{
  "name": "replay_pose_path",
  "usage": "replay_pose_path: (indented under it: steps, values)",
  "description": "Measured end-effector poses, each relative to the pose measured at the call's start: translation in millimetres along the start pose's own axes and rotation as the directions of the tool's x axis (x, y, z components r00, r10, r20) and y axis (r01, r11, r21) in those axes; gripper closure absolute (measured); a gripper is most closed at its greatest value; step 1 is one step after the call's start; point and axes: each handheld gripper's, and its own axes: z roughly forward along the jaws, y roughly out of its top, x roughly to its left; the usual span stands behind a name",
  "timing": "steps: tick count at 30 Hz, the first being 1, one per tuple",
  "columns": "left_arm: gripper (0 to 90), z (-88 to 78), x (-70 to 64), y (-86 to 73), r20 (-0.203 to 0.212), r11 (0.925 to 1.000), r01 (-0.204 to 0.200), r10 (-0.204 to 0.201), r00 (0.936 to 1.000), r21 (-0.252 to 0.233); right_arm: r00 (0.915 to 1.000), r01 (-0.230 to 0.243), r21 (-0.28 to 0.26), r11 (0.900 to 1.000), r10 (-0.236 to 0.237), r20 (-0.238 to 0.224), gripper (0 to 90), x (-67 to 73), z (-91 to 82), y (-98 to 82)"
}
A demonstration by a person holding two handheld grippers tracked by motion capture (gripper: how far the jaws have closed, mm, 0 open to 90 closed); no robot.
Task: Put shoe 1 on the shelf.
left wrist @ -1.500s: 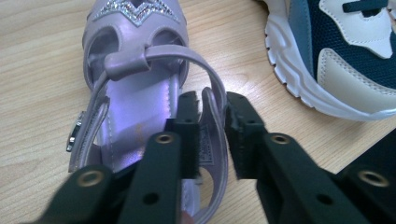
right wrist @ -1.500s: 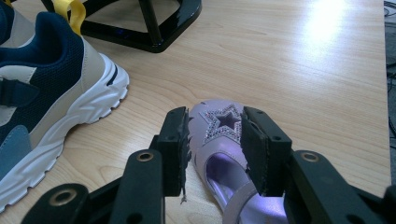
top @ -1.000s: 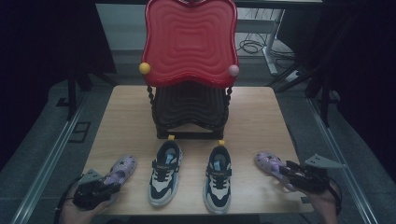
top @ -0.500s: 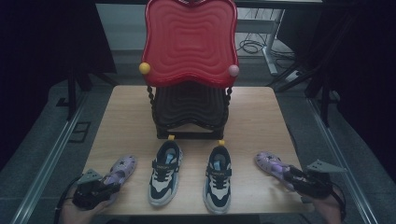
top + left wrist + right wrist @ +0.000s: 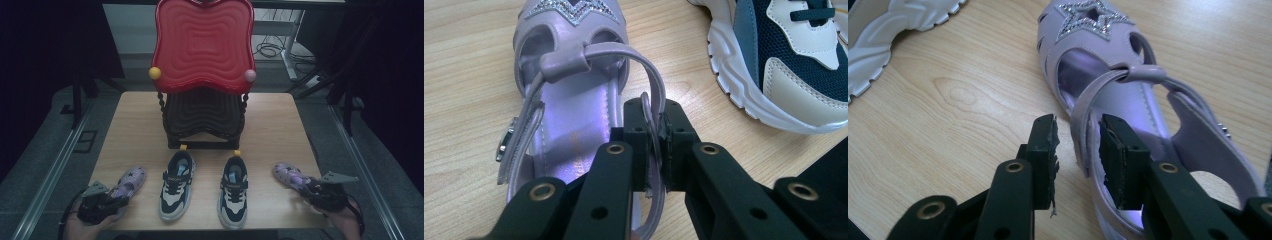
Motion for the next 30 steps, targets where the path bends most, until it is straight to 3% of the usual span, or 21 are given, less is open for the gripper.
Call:
replay_pose_path:
  steps: [13,30]
  values:
    - [84.1,-0.4,0.4,-0.2,-0.001,1.0000,-0.003,0.003,1.0000,-0.002,0.9998,0.018,0.032,0.999,-0.018,0.003,83.6,-0.4,6.5,0.1]
    - [85.8,-12.8,8.8,3.2,0.009,0.9960,0.040,-0.039,0.9992,-0.080,0.9996,-0.018,-0.029,0.999,0.018,-0.024,85.9,-2.2,3.8,3.3]
